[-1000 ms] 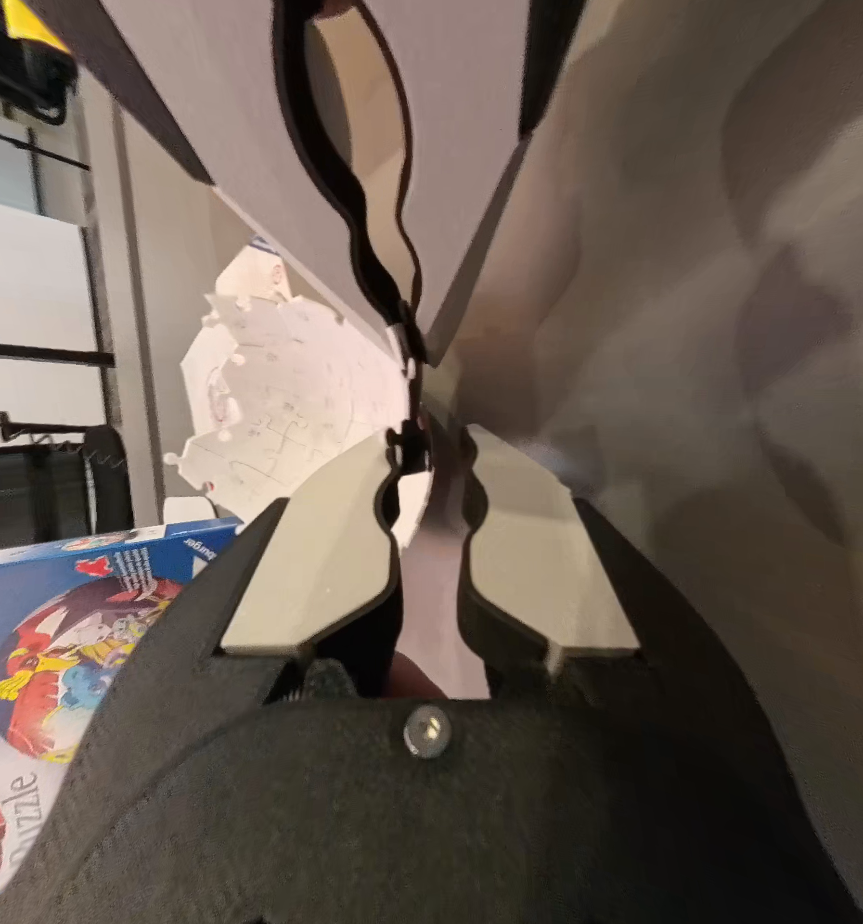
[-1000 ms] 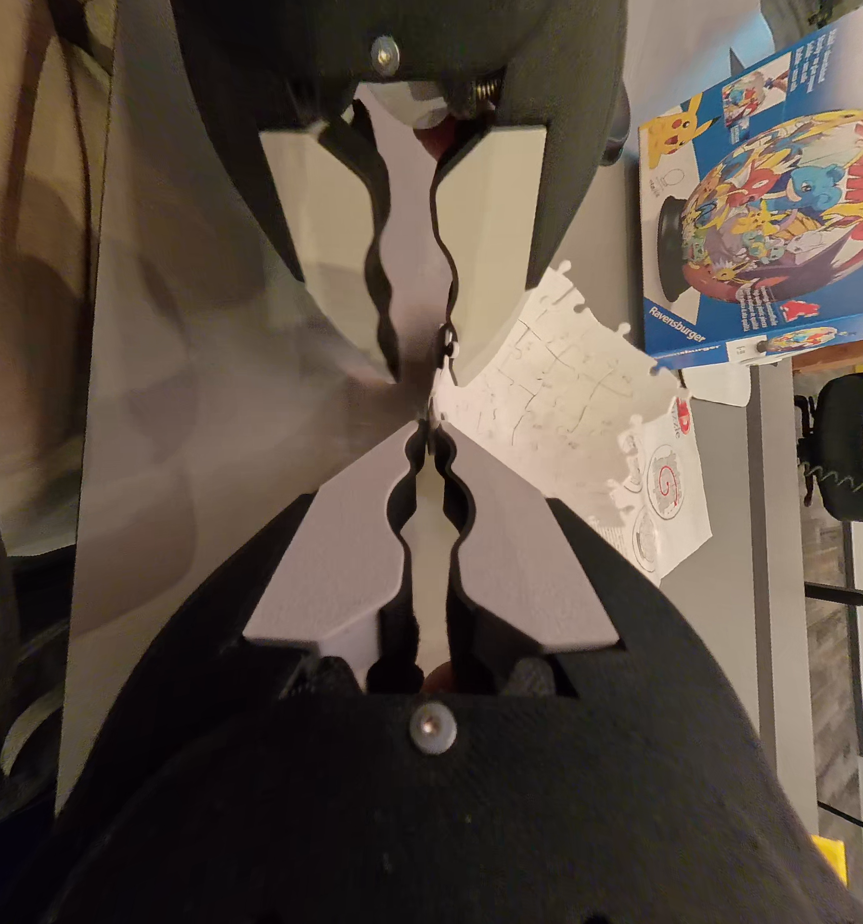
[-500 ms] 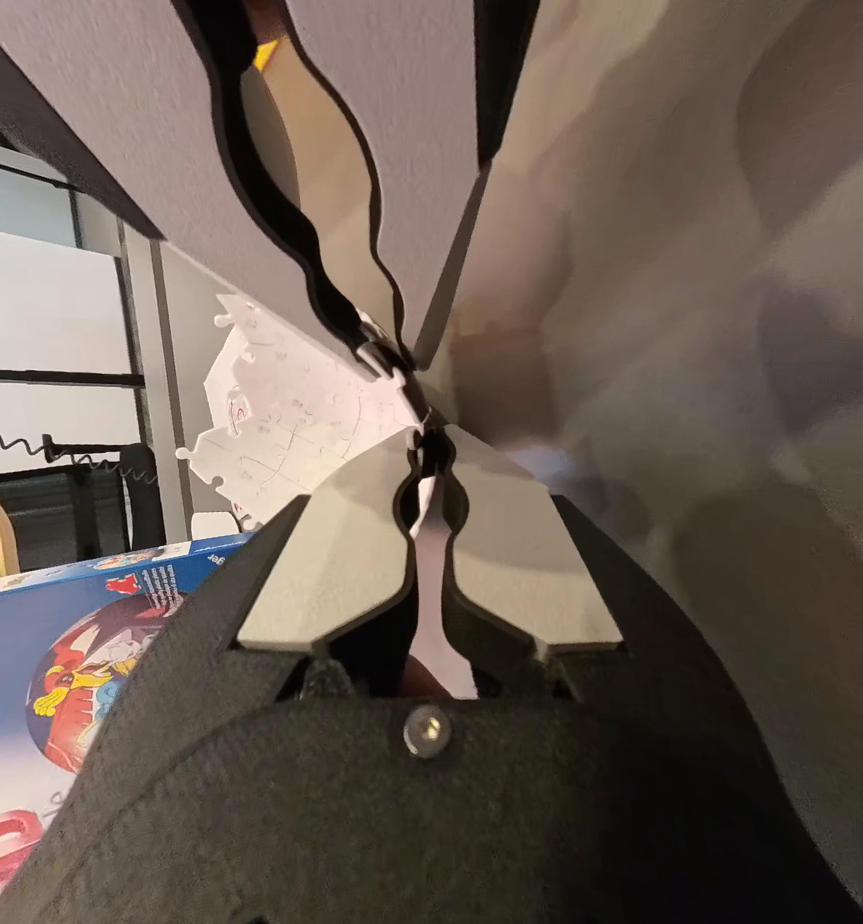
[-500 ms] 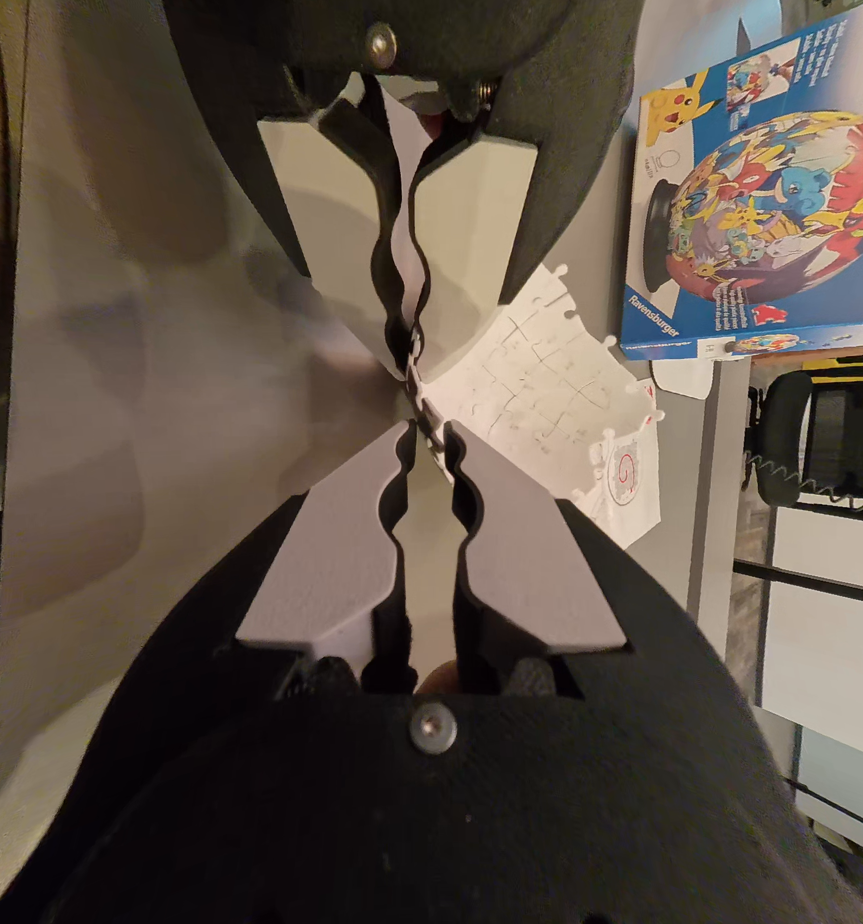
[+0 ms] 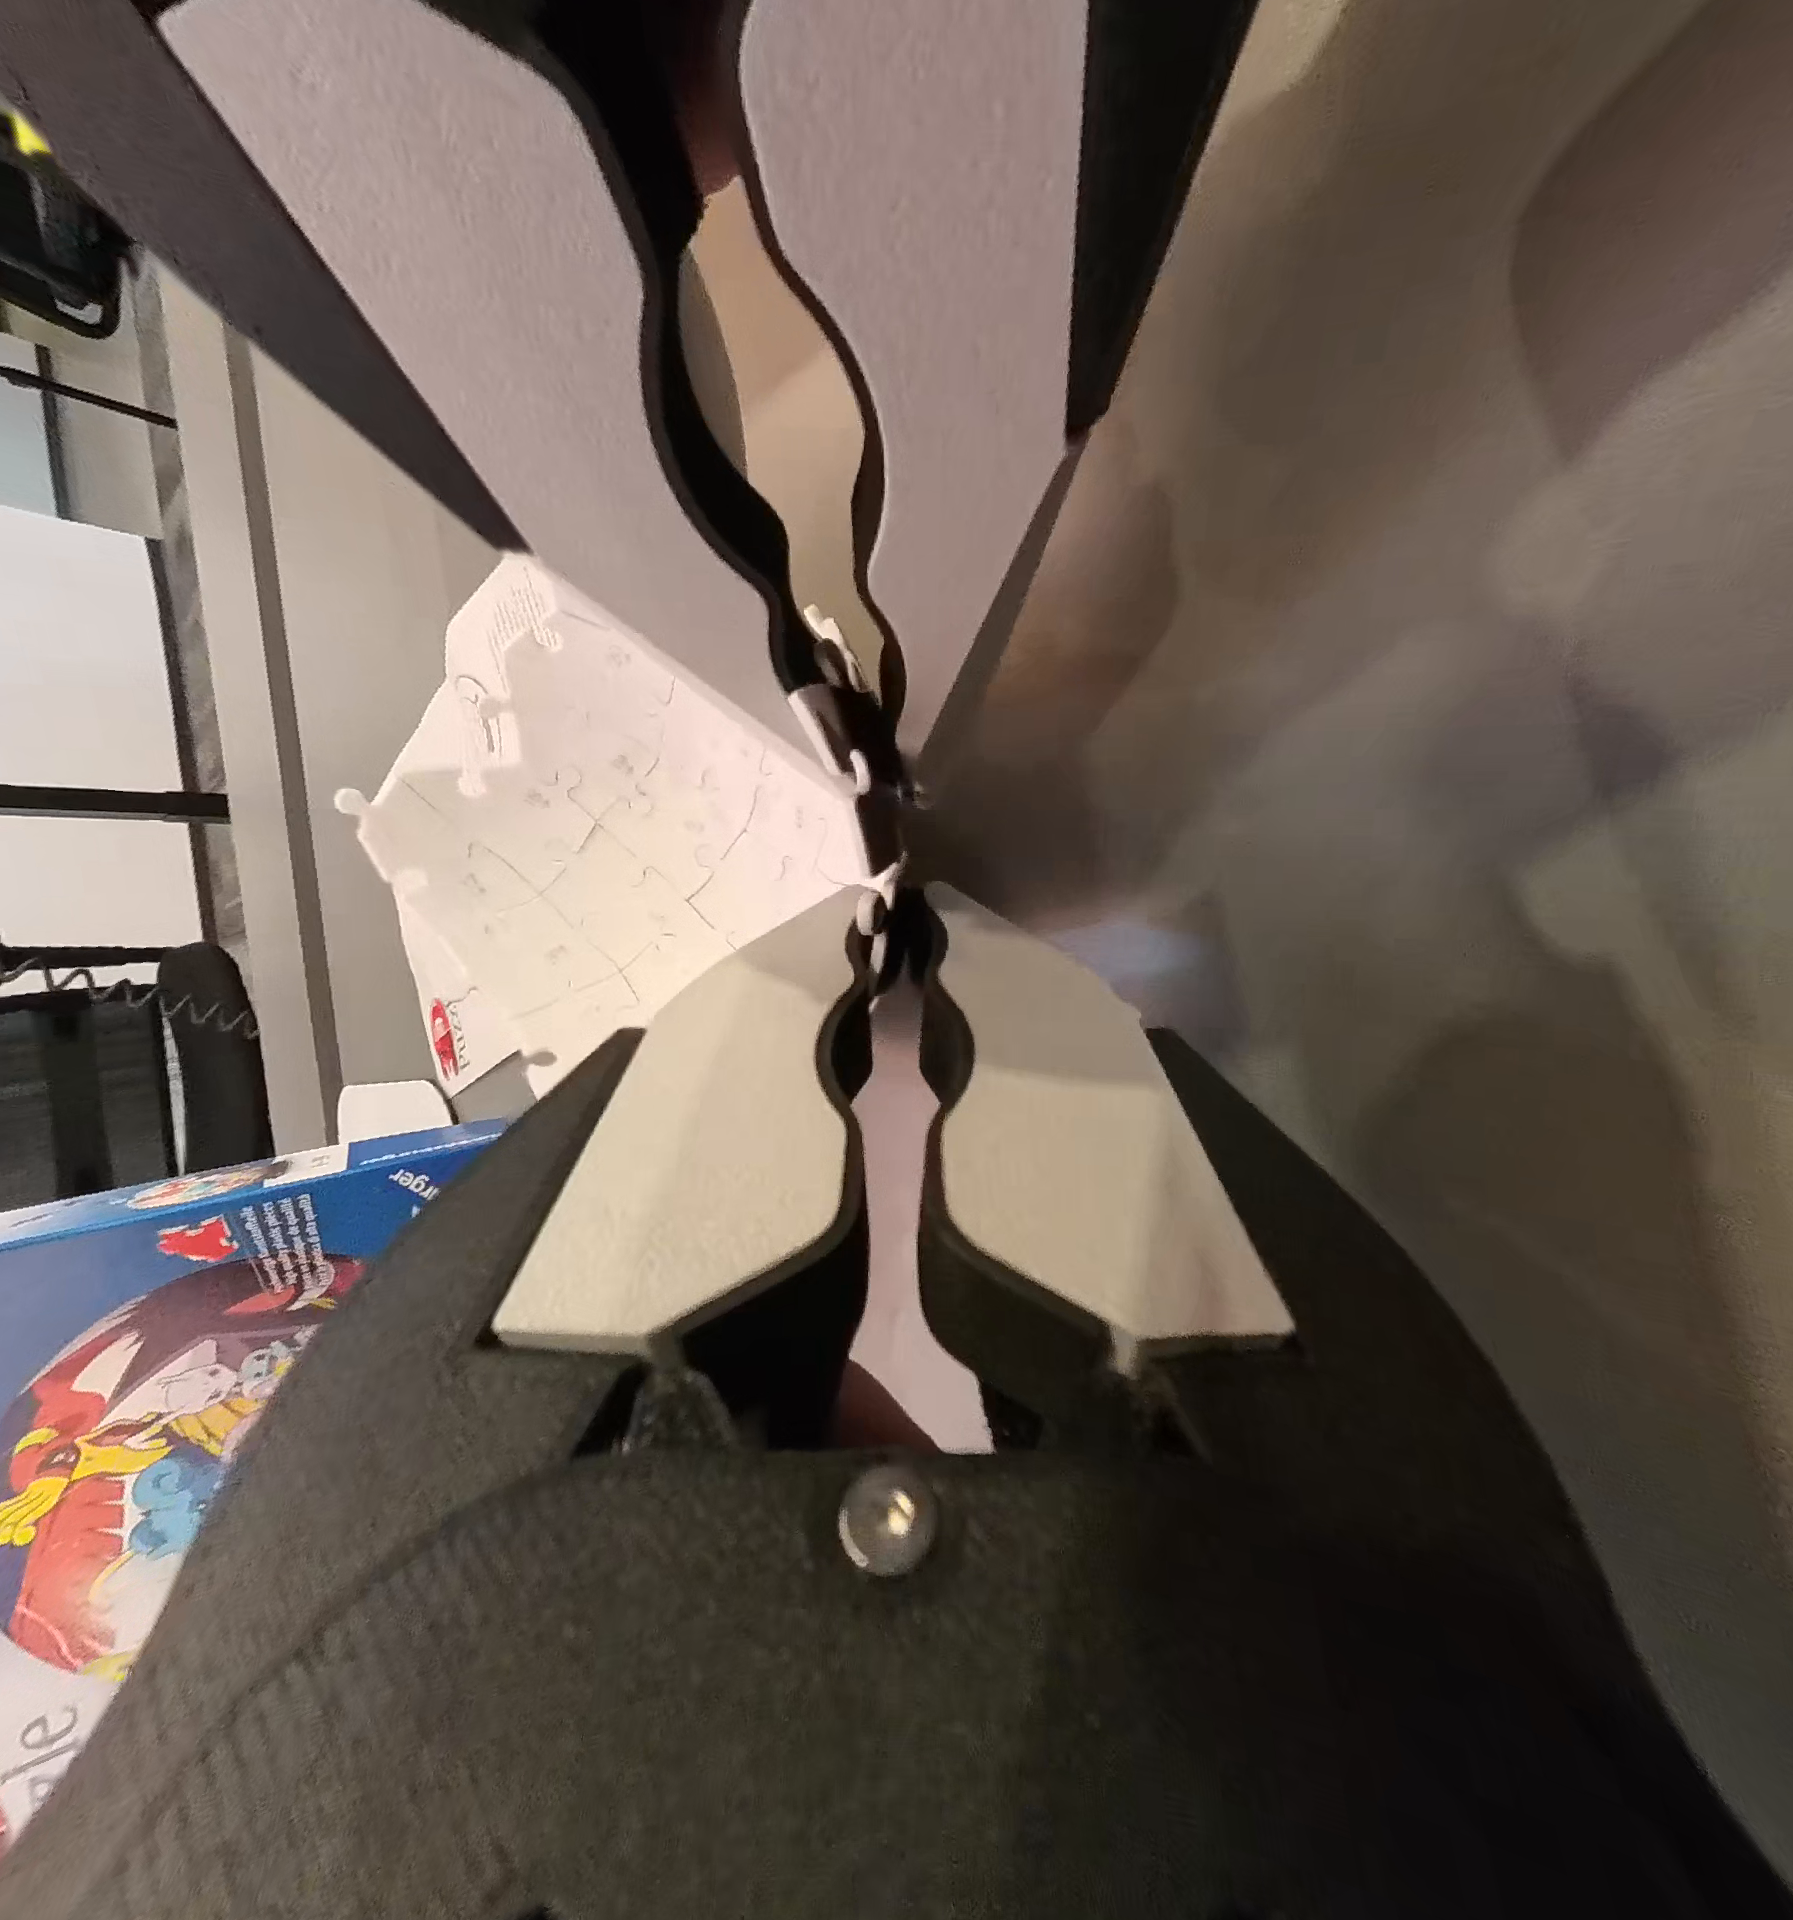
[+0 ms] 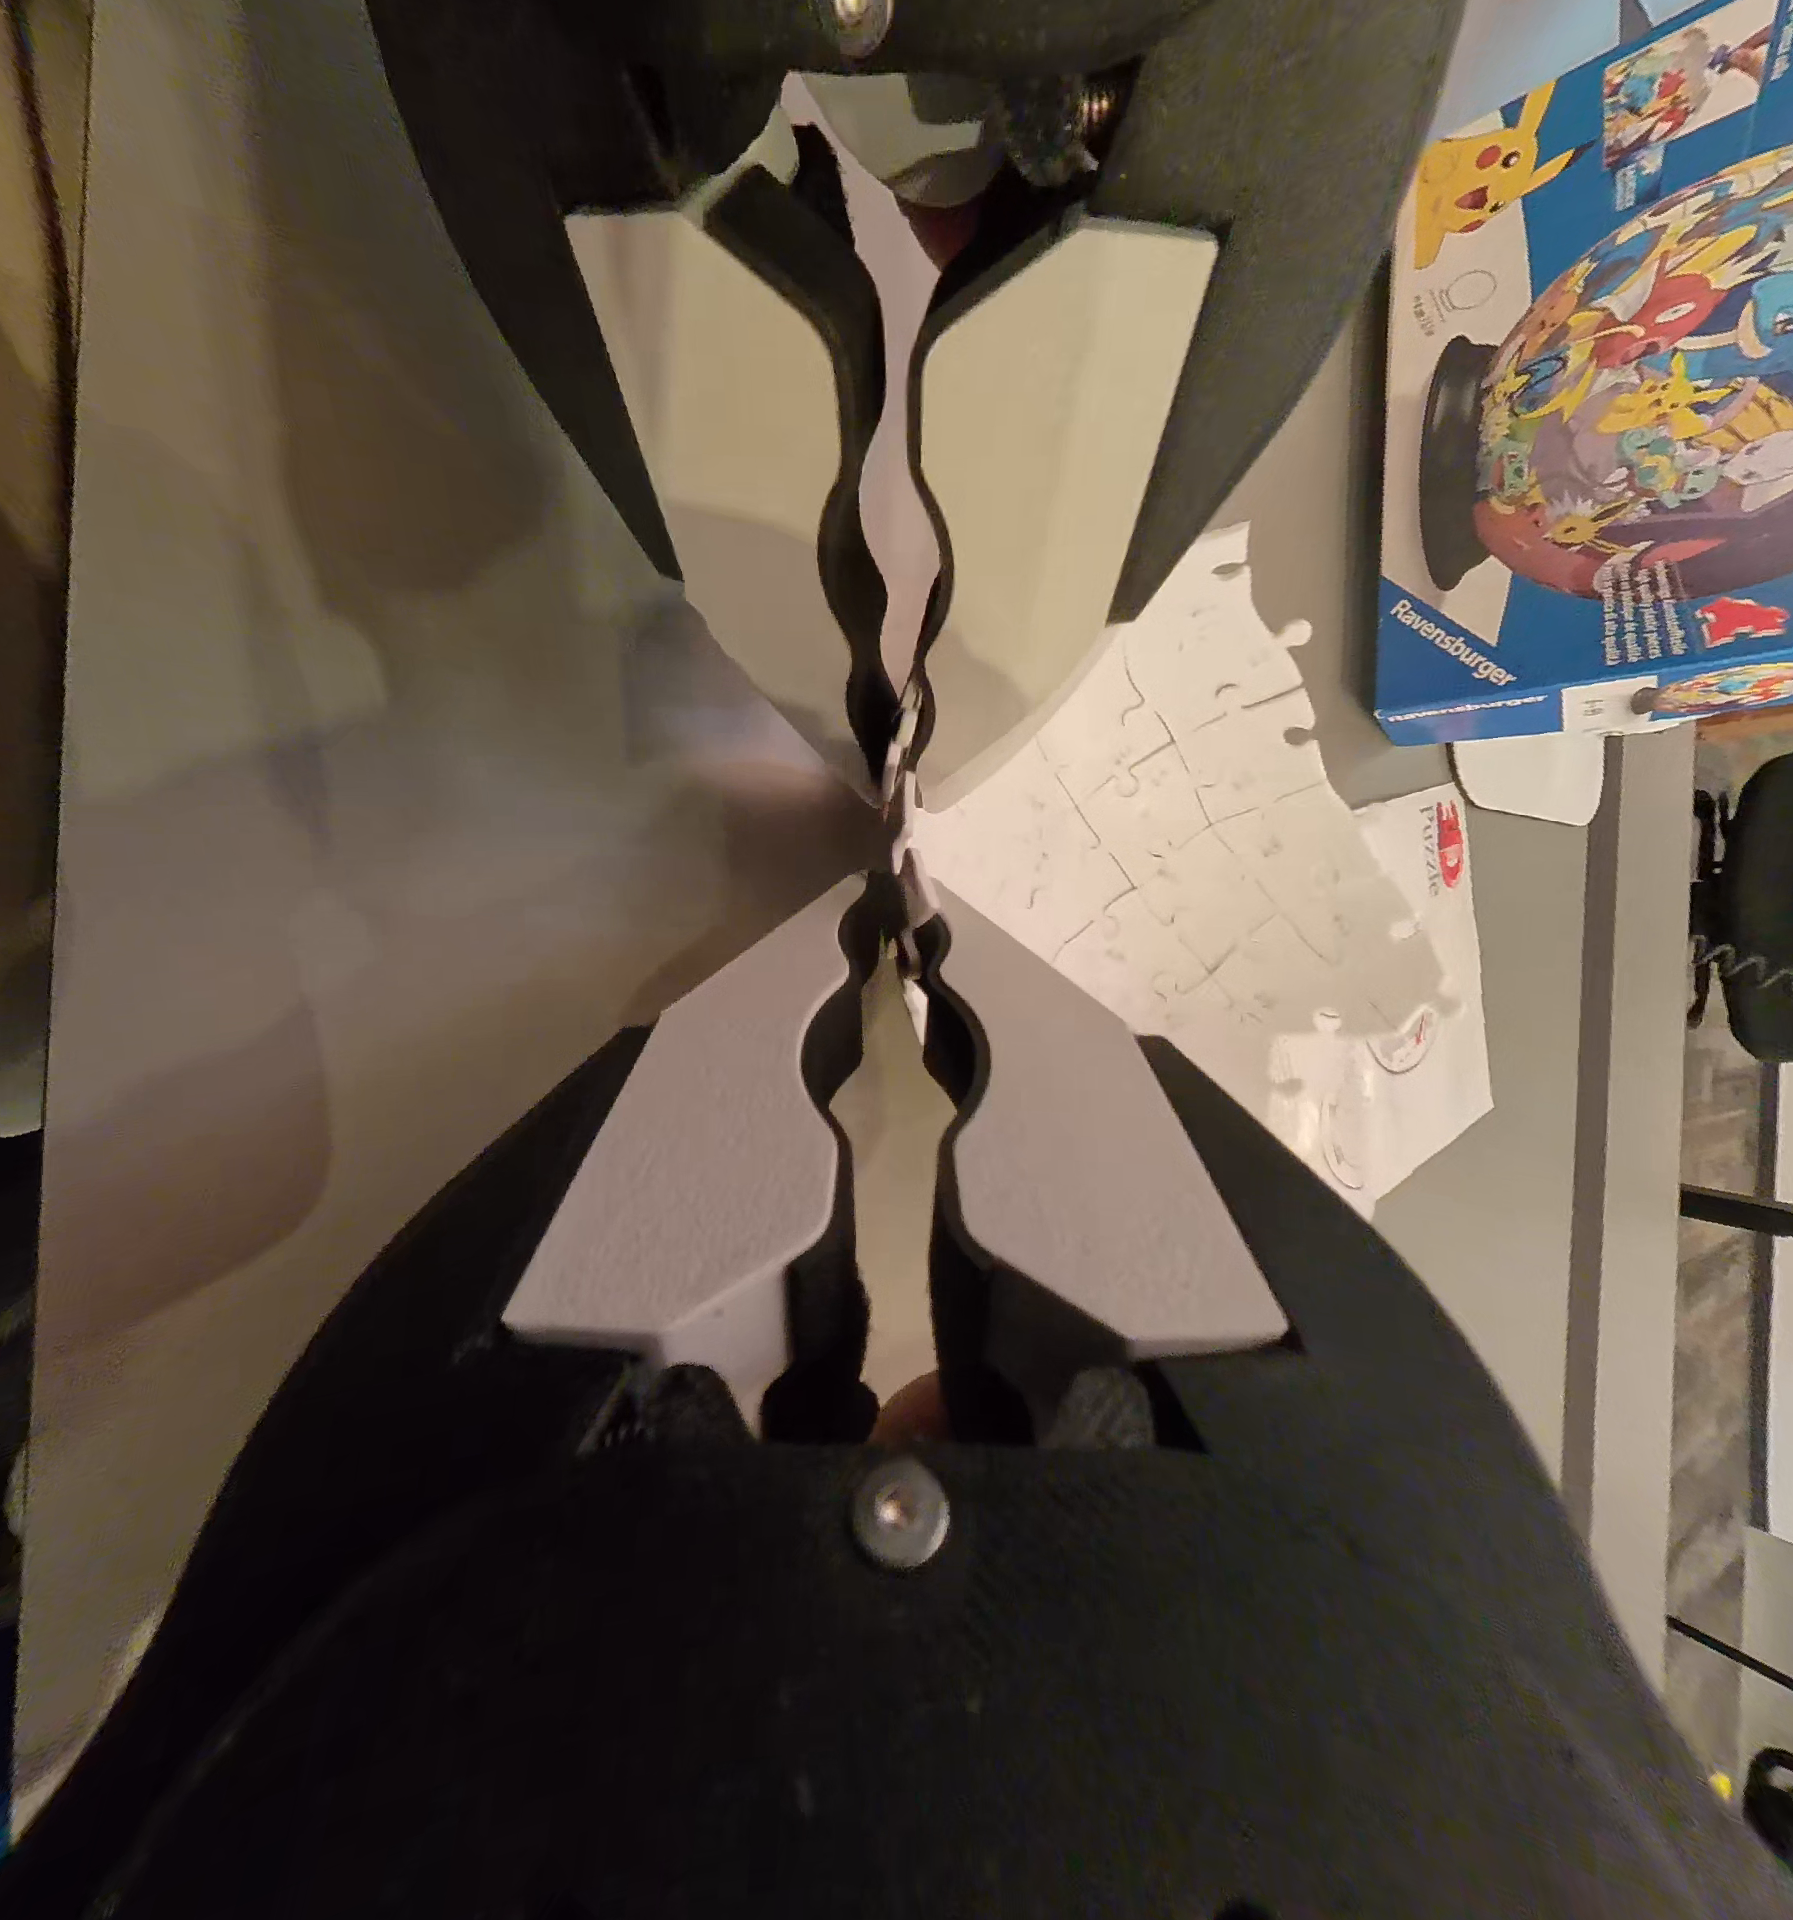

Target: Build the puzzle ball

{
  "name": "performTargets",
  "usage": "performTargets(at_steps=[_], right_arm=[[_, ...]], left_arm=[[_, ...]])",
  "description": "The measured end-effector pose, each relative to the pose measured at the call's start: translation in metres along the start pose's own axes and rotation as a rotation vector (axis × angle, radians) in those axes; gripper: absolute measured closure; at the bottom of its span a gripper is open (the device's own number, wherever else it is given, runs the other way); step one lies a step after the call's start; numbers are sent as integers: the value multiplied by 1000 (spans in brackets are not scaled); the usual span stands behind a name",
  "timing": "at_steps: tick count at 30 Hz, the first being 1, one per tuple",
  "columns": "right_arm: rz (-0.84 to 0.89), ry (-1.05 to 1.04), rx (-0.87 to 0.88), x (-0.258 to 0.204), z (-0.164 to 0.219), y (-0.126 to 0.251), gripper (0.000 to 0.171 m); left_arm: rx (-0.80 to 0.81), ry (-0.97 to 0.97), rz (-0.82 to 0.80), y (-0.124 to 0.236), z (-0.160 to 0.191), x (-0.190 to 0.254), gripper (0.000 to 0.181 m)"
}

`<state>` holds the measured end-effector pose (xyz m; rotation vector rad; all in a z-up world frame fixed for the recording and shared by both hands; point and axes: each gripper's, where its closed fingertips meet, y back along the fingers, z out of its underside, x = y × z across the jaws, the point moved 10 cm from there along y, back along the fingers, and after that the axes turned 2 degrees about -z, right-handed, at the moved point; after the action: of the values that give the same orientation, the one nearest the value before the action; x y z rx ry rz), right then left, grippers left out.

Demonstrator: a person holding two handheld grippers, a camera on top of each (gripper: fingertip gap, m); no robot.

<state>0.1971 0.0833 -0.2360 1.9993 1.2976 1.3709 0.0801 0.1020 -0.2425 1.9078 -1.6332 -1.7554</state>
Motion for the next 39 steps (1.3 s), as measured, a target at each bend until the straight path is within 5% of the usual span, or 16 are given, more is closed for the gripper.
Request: performTargets(at_steps=[25,39], right_arm=[[-80,100,-9,1,-3,1,170],[-82,-15,18,4,0,2,167]], left_arm=[[17,142,209,-1,2,-12,178],[30,127,170,-2,0,-11,178]])
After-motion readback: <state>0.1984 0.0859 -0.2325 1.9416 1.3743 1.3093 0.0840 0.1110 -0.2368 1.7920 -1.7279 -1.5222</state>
